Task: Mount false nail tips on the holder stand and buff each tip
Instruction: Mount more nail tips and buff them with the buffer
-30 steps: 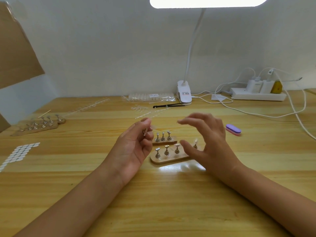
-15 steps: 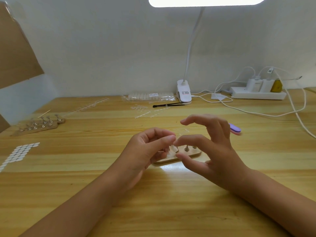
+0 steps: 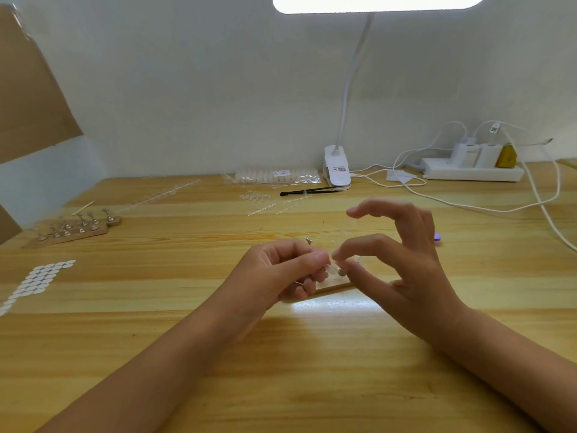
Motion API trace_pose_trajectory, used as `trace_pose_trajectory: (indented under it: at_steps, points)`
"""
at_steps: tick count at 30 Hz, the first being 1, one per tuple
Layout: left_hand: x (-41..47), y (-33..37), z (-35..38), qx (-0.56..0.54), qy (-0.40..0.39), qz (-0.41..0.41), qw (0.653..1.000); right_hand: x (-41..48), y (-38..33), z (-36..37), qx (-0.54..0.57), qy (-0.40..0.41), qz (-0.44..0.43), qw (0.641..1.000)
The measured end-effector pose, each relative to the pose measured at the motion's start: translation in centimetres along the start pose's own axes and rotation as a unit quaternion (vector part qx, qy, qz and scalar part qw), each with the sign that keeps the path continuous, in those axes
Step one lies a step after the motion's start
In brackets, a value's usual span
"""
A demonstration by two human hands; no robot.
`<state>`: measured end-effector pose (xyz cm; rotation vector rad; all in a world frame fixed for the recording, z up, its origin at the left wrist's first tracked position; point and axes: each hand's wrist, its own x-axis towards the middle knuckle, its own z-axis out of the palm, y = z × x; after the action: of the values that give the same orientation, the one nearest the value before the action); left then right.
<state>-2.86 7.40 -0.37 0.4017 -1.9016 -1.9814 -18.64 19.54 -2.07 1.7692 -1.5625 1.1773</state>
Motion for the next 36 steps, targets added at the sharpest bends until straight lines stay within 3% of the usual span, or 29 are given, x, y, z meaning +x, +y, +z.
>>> trace_pose_trajectory:
  at_steps: [8,15,25,31,36]
  points:
    - [0.03,-0.20,-0.32,0.039,0.054,0.043,0.997,-0.13,0.09,-0.04,-0.031,-0.024,-0.018,0.999]
    - [0.01,-0.05,-0.19,0.052,0.032,0.030,0.998,-0.24,0.16,0.17,-0.023,-0.026,-0.030,0.999]
    - [-0.17,-0.42,-0.05,0.167,0.016,0.082,0.982,-0.29,0.22,0.22,-0.030,-0.030,-0.037,0.998]
    - [-0.12,0.20,-0.06,0.035,-0.018,-0.009,0.999,0.16,0.08,-0.45,0.012,-0.006,-0.064,0.998]
    - [-0.07,0.38,-0.01,-0.138,-0.083,-0.104,0.981,0.19,-0.24,-0.55,0.077,-0.013,-0.055,0.995]
